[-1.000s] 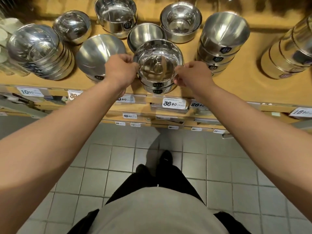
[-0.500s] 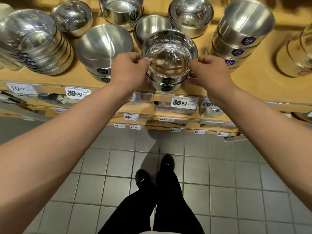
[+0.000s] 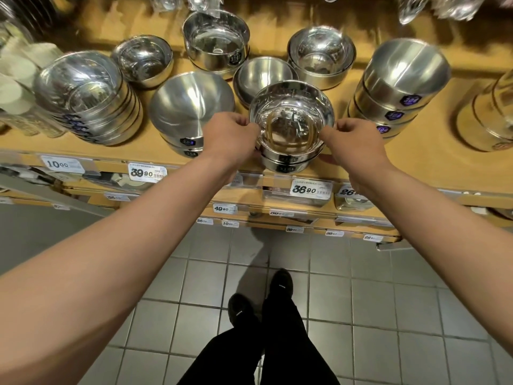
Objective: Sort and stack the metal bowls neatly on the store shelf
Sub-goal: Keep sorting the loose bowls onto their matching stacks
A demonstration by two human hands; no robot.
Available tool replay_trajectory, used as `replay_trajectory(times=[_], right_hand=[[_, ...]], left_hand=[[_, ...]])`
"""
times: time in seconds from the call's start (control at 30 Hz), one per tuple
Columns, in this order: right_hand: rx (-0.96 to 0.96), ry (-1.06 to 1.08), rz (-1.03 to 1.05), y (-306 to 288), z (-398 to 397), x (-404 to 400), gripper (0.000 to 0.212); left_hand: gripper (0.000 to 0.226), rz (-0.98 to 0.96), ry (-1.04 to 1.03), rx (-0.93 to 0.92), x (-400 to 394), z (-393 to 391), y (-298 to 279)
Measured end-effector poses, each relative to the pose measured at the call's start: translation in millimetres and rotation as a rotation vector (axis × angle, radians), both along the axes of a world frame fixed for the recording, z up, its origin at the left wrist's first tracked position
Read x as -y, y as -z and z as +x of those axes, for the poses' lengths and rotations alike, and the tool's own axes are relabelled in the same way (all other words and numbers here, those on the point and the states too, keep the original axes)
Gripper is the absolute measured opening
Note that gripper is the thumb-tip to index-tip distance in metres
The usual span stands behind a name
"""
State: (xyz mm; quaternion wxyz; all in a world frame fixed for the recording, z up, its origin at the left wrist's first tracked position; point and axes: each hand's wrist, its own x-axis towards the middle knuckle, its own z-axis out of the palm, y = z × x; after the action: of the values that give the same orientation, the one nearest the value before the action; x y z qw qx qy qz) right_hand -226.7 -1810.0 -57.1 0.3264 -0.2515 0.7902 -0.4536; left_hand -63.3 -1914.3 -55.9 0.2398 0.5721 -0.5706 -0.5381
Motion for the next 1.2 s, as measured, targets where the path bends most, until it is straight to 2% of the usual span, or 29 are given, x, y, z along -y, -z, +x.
replay_trajectory(times=[0.13, 0.3, 0.4, 0.53, 0.57, 0.67, 0.73, 0.8, 0.9, 1.03, 1.2], right_hand=[[0.009, -0.004, 0.017, 1, -3, 4, 0.031], [0.038, 0.0, 0.021, 4, -10, 7, 0.021], [0.081, -0.001, 0.027, 3, -9, 5, 0.022], [0.132, -0.01, 0.081, -3, -7, -2, 0.039], [0.089, -0.009, 0.081, -7, -5, -5, 0.037], [-0.231, -0.008, -0.011, -29, 5, -12, 0.015], [-0.291, -0.083, -0.15, -44, 21, -7, 0.013], [-0.175, -0.196, -0.184, -51, 42, 8, 0.015], [0.159, -0.367, -0.054, -49, 81, 35, 0.011], [0.182, -0.435, 0.066, -22, 119, 60, 0.026], [0.16, -0.228, 0.126, -2, 134, 89, 0.046]], left_hand=[[0.021, -0.008, 0.005, 0.057, 4, -3, 0], [0.023, -0.035, 0.038, 0.117, 6, -8, -5], [0.02, 0.019, 0.035, 0.078, 2, -6, -12], [0.019, 0.087, 0.031, 0.016, -17, 21, -21], [0.021, 0.105, 0.012, 0.006, -21, 33, -21], [0.018, 0.183, -0.129, -0.003, -22, 73, -23], [0.017, 0.194, -0.229, -0.007, -10, 96, -27], [0.017, 0.151, -0.302, -0.001, 8, 112, -33], [0.013, 0.101, -0.358, 0.004, 30, 122, -36], [0.008, 0.119, -0.292, 0.017, 48, 120, -28], [0.044, 0.167, -0.203, 0.019, 73, 122, -9]])
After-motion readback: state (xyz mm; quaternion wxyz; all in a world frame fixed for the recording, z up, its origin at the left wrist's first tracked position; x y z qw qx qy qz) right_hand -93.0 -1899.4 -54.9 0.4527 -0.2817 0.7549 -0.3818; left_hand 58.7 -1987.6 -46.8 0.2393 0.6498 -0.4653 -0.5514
